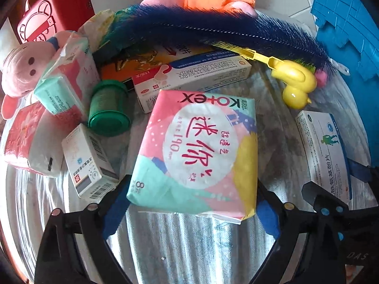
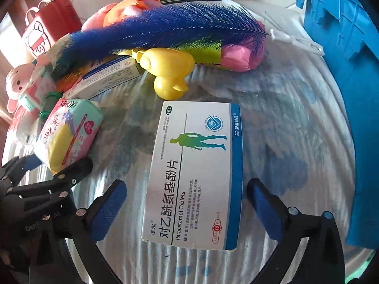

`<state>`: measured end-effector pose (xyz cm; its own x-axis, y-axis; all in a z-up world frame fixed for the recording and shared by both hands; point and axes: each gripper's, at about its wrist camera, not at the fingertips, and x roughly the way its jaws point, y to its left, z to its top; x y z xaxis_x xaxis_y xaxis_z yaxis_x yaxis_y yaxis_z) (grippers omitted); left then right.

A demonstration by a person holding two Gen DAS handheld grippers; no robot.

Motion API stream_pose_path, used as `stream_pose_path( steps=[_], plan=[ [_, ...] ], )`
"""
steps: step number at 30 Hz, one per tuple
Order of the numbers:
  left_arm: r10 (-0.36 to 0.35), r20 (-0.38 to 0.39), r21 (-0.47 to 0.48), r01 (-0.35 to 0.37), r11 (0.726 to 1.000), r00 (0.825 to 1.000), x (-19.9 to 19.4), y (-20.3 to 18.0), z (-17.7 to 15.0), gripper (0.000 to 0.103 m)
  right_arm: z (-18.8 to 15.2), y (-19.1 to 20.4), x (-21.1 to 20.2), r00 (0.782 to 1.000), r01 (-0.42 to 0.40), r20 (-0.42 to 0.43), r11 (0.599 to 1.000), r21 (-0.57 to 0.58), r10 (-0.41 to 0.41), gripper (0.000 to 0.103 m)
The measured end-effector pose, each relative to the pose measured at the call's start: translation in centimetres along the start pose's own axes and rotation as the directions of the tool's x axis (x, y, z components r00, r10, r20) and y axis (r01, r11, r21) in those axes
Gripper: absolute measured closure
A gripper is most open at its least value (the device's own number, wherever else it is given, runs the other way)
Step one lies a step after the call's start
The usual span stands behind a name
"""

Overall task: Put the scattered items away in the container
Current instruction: 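Close the left tool on the Kotex pack while the right tool grips the paracetamol box, then lift and carry the Kotex pack and paracetamol box over the blue crate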

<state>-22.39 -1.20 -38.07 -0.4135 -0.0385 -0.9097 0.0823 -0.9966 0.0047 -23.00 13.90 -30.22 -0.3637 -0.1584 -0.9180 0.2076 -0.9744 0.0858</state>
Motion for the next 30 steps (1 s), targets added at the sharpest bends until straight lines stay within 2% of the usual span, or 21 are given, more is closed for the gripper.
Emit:
stream_pose_path(
  steps=[2,3,5,8,10,14,19,21,23,25,30],
  plan=[
    [-0.017,-0.006,0.027,0.017,0.999,1.0,0.0,-0.5,0.0,0.025,0.2,0.5,0.2,0.998,0.057,-0.032,0.998,0.007,-0.057,0.01],
    [-0.021,0.005,0.046,0.021,0.999,1.0,-0.1,-0.9,-0.2,0.032,0.3,0.6,0.0,0.996,0.078,-0.033,0.997,0.017,-0.077,0.03],
    [-0.034,0.02,0.075,0.032,0.997,0.999,0.3,-1.6,-0.7,0.032,0.2,0.9,-0.7,0.999,0.049,-0.014,0.998,0.045,-0.048,0.03],
    [-0.045,0.035,0.062,0.043,0.997,0.998,1.2,-2.2,-0.8,0.032,0.1,1.8,-0.1,1.0,0.028,-0.014,0.998,0.047,-0.028,0.03],
    [-0.044,0.028,0.072,0.042,0.997,0.999,1.5,-2.7,-0.7,0.035,0.1,1.9,0.6,0.999,0.05,0.005,0.997,0.061,-0.05,0.027],
    [-0.046,0.038,0.106,0.042,0.993,0.998,1.2,-2.8,-1.3,0.037,0.1,2.8,0.8,0.997,0.076,-0.001,0.995,0.059,-0.076,0.031],
    [-0.038,0.125,0.102,0.025,0.994,0.991,-2.3,-3.0,-1.5,0.037,0.1,4.3,-2.3,0.991,0.094,0.092,0.994,0.047,-0.098,0.031],
    [-0.053,0.158,0.088,0.04,0.995,0.986,-4.0,-1.5,0.2,0.037,1.0,4.6,-4.3,0.986,0.09,0.141,0.995,0.039,-0.095,0.031],
    [-0.061,0.198,0.078,0.046,0.996,0.978,-6.6,-0.3,3.3,0.037,3.5,4.6,-6.1,0.978,0.089,0.186,0.996,0.025,-0.092,0.031],
    [-0.062,0.246,0.07,0.046,0.996,0.967,-8.7,0.2,4.4,0.037,2.3,4.3,-11.3,0.967,0.09,0.238,0.996,0.011,-0.09,0.031],
    [-0.098,0.366,0.069,0.078,0.995,0.926,-17.8,3.0,4.1,0.037,3.4,5.4,-18.1,0.928,0.093,0.363,0.996,-0.014,-0.082,0.031]
  ],
)
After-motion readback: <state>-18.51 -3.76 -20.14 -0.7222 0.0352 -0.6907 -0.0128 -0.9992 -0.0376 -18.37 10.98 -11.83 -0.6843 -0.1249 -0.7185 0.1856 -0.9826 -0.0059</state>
